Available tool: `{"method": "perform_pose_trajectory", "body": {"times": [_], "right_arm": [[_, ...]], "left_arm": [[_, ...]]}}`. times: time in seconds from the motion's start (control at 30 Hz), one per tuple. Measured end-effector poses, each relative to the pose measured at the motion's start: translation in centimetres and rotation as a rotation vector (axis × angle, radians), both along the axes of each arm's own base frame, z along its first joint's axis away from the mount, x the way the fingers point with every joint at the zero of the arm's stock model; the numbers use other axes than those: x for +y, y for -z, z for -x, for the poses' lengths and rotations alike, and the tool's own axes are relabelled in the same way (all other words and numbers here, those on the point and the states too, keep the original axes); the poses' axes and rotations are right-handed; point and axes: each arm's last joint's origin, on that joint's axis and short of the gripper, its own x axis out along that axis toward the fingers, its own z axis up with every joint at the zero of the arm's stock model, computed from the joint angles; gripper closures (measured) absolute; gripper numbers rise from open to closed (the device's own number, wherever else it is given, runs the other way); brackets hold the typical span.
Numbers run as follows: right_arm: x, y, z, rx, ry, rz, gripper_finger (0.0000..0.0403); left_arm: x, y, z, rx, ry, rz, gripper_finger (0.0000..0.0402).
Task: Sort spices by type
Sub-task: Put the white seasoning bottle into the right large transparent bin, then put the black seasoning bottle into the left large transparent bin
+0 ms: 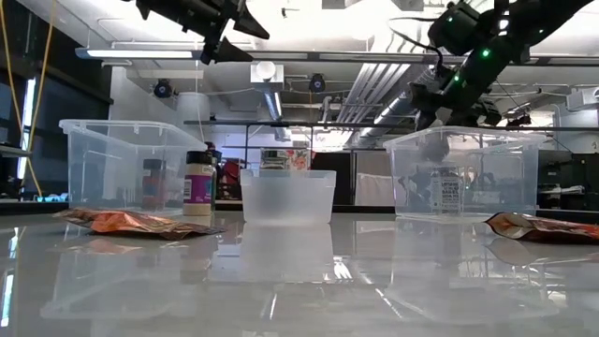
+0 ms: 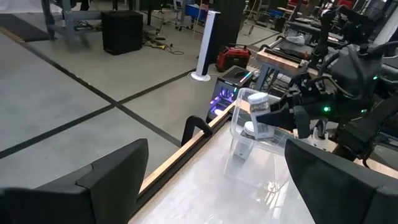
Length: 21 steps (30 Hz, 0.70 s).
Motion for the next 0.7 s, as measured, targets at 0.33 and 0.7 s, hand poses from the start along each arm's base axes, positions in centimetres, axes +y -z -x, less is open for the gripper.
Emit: {"method": "perform_pose_trajectory", "body": {"times": [0.33, 0.7], "right_arm": [[-0.6, 2.0, -1.1, 0.020, 0.019, -0.079, 0.0126], [-0.4, -6.2, -0.8, 0.043, -0.088, 0.084, 0.0148]], "left_arm": [[0.0, 0.0, 0.0, 0.003, 0.001, 0.003, 0.0037], [-0.5, -0.9, 0.8, 0.007, 0.018, -0.078, 0.0037]]}}
